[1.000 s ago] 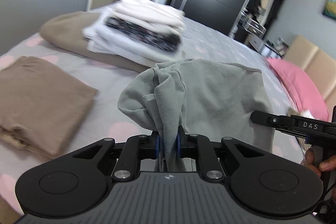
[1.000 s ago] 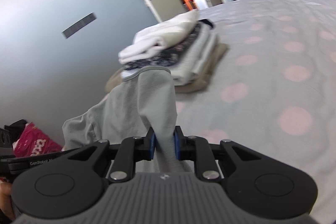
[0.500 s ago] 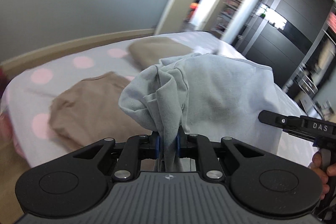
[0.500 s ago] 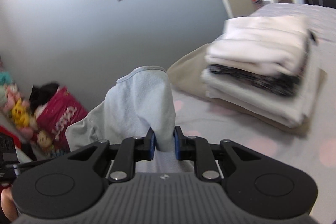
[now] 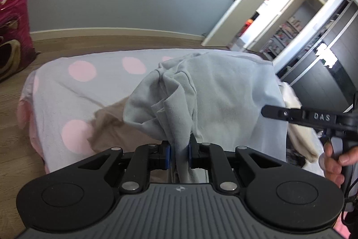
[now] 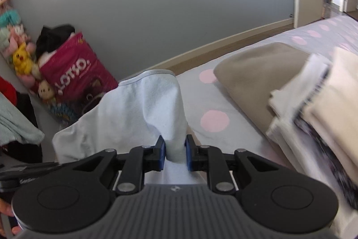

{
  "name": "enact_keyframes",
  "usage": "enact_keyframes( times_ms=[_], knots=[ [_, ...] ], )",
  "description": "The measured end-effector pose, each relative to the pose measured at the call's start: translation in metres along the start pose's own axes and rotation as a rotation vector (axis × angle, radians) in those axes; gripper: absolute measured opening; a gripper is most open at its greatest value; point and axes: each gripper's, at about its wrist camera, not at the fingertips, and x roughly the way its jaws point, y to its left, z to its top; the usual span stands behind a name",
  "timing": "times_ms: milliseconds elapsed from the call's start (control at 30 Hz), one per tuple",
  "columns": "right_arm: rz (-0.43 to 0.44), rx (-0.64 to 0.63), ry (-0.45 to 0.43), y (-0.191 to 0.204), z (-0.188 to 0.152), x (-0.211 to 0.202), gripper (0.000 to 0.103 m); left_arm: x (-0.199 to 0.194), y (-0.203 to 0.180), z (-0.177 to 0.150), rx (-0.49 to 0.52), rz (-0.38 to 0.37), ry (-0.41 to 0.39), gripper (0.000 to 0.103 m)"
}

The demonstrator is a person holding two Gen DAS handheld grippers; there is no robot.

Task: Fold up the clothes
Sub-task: 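Lift the folded shirt with both grippers and carry it toward the clothes pile, then lower the shirt onto the folded beige clothes and open both grippers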

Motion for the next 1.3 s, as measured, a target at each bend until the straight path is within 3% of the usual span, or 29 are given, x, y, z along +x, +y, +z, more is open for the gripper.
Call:
enact_keyframes(
  times_ms=[233, 500, 567, 733, 833, 933, 967, 1033, 1133, 1300],
  knots=[
    [0.014, 0.020, 0.050, -0.012, 0.004, 0.090, 0.020, 0.042, 0.032, 0.003, -0.058, 0.082, 0.063, 0.012],
    [-0.011, 0.126, 0.043, -0.028, -0.004, 0.142, 0.021, 0.053, 0.039, 0.004, -0.055, 0.141, 0.105, 0.015],
    [-0.028, 0.138, 0.039, -0.029, -0.004, 0.150, 0.024, 0.053, 0.041, 0.005, -0.059, 0.154, 0.106, 0.022],
    [-0.074, 0.147, -0.014, -0.032, -0.002, 0.137, 0.037, 0.038, 0.039, 0.009, -0.066, 0.189, 0.064, 0.027],
    [-0.092, 0.135, -0.052, -0.035, 0.002, 0.114, 0.037, 0.028, 0.029, 0.011, -0.010, 0.242, 0.024, 0.027],
    [-0.075, 0.070, -0.048, -0.030, 0.001, 0.096, 0.033, 0.013, 0.009, 0.009, 0.117, 0.345, -0.067, 0.027],
    [-0.069, 0.041, -0.039, -0.027, 0.001, 0.091, 0.024, 0.009, 0.001, 0.008, 0.157, 0.359, -0.096, 0.027],
    [-0.065, -0.021, -0.003, -0.020, -0.004, 0.088, 0.019, 0.004, -0.010, 0.008, 0.198, 0.324, -0.115, 0.027],
    [-0.096, -0.071, 0.059, -0.013, -0.017, 0.095, 0.019, 0.017, -0.018, 0.004, 0.215, 0.259, -0.038, 0.027],
    [-0.134, -0.051, 0.097, -0.027, -0.032, 0.124, 0.019, 0.051, -0.015, -0.010, 0.261, 0.288, 0.091, 0.026]
  ],
)
